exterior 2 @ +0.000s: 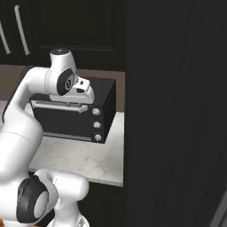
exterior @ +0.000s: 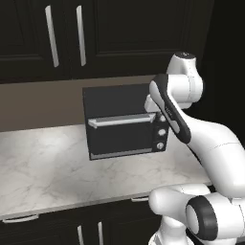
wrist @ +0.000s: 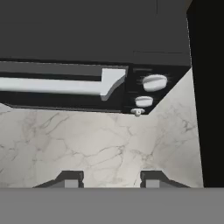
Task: Navigate to the stove.
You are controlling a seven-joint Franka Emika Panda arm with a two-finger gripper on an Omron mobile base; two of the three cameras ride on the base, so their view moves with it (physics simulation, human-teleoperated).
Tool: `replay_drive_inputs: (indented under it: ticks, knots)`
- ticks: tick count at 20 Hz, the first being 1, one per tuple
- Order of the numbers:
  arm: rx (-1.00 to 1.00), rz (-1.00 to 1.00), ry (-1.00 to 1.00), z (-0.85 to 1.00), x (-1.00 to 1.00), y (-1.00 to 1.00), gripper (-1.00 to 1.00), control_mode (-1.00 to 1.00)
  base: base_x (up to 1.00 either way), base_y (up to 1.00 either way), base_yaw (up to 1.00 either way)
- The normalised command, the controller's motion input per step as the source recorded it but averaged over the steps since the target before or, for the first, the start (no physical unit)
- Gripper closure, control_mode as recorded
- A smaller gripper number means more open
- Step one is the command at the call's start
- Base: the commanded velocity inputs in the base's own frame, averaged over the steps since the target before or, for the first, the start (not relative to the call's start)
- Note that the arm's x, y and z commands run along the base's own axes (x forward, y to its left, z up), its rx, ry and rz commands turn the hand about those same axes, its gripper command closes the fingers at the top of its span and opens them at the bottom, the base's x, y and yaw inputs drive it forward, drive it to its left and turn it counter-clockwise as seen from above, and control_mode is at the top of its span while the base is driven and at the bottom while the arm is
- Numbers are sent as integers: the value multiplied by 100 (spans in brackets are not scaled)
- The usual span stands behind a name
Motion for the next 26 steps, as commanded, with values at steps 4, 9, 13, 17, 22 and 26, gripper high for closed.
replay_drive_inputs:
  ticks: [4,9,13,17,22,26]
  knots:
    - [0,0,0,0,0,0,-100,100,0,0,0]
    - [0,0,0,0,0,0,-100,100,-26,0,0]
    - [0,0,0,0,0,0,-100,100,-39,0,0]
    - [0,0,0,0,0,0,-100,100,0,0,0]
    - [0,0,0,0,0,0,-100,100,-51,-11,-11]
    - [0,0,0,0,0,0,-100,100,-87,-3,-11]
